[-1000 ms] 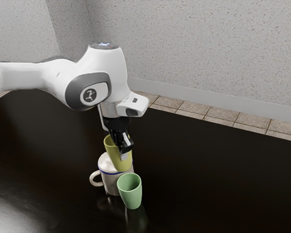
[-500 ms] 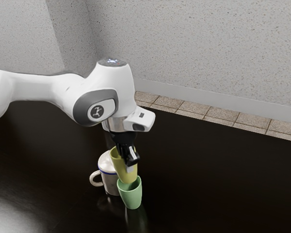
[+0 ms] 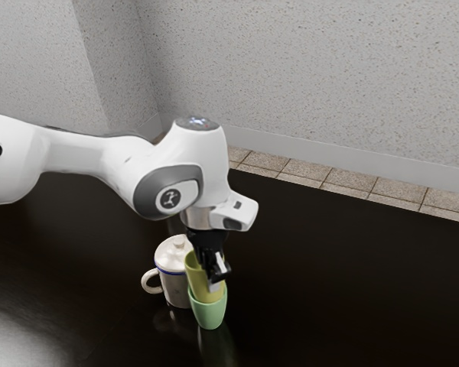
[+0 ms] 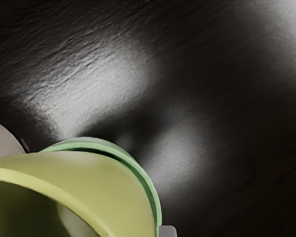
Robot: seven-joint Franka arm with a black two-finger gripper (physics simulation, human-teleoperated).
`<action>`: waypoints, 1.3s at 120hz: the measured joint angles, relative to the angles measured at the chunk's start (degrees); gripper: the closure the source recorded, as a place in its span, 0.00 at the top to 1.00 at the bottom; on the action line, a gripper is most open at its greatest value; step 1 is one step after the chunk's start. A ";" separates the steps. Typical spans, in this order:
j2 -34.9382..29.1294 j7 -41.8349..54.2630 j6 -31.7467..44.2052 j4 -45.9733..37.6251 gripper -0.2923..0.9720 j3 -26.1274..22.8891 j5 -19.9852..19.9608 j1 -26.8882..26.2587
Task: Place the left cup onto the right cup
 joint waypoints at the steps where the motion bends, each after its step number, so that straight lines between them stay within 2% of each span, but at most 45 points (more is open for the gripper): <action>1: 0.07 -0.01 0.07 -0.01 0.17 0.00 0.00 -0.05; 7: 0.46 -0.01 0.43 -0.03 0.20 0.02 -0.06 -0.31; 31: 0.62 0.02 1.13 -0.09 0.53 0.19 -0.25 -0.36; 54: -1.10 0.05 0.85 -0.35 0.67 0.28 -0.29 0.82; 78: -4.60 0.08 -0.28 -0.56 0.73 0.28 -0.26 1.60; 112: -8.53 0.25 -4.82 2.52 0.76 0.35 -0.23 0.80; 135: -7.86 0.27 -8.51 7.37 0.76 2.89 -0.20 0.91; 156: -3.93 0.24 -12.27 15.97 0.77 6.88 -0.18 1.42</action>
